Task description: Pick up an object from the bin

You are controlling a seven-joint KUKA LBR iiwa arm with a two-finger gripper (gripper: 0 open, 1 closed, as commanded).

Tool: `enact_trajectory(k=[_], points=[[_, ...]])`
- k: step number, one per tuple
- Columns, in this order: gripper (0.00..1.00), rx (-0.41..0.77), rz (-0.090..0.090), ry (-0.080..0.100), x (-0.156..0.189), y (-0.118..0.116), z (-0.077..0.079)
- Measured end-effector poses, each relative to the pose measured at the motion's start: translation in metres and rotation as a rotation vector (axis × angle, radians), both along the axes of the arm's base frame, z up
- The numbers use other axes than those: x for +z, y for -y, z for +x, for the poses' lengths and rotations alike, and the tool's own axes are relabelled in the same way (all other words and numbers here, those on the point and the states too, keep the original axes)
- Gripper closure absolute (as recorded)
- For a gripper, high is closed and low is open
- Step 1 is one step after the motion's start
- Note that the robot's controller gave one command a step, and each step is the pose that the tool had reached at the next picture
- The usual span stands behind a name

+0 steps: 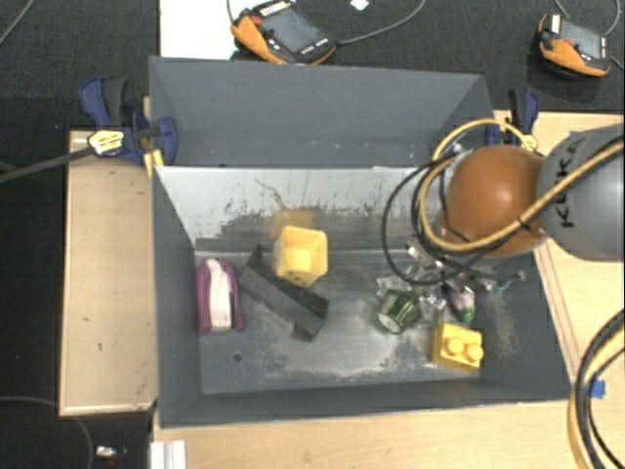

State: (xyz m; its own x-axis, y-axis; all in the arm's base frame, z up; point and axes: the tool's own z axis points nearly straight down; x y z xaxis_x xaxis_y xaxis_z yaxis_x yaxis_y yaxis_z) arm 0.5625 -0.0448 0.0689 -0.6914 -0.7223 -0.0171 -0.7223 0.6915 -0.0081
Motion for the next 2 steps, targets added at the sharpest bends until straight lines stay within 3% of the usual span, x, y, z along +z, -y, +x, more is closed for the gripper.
enact_trajectory(k=[1, 2], points=[[1.0, -0.064, 0.004, -0.01, 0.083, -0.036, -0.039], [1.0, 0.002, 0.0, -0.009, 0.127, -0.015, -0.004]])
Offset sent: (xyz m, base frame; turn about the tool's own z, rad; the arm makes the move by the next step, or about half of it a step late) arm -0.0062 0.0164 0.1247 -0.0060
